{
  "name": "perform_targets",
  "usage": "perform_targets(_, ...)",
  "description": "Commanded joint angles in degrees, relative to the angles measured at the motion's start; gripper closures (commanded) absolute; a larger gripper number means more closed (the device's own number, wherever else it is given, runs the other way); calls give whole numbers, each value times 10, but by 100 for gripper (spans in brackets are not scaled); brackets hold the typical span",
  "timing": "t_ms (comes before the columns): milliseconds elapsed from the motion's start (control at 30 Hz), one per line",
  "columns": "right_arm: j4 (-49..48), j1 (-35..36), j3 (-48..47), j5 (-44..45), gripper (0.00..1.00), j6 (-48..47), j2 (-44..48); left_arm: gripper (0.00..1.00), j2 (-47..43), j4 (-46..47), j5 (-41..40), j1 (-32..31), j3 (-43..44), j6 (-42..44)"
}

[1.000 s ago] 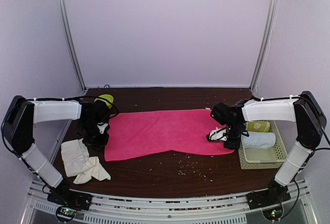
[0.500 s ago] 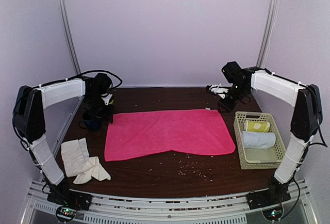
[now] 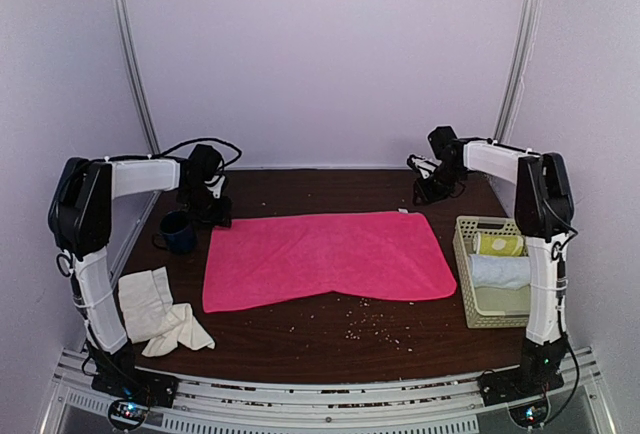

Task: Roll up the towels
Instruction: Move the towel to the center of the board, then fold the towel at the center of the board.

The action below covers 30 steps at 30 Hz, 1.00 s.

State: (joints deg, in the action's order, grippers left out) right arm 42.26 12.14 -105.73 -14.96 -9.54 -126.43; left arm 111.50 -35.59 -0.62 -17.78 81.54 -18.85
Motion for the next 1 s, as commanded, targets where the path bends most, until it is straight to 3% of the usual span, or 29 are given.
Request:
perform_targets(0, -4, 2, -56, 30, 67, 35, -51, 53, 6, 35, 3, 5, 11, -15)
perform_targets(367, 8, 2, -56, 19, 61, 38, -99, 54, 6, 33, 9, 5, -4, -11)
perform_targets(733, 36, 2, -48, -25, 69, 37, -102, 55, 7, 32, 9, 5, -10, -12)
perform_targets(967, 41, 0, -54, -40, 88, 28, -108, 55, 11, 32, 14, 5, -6, -12)
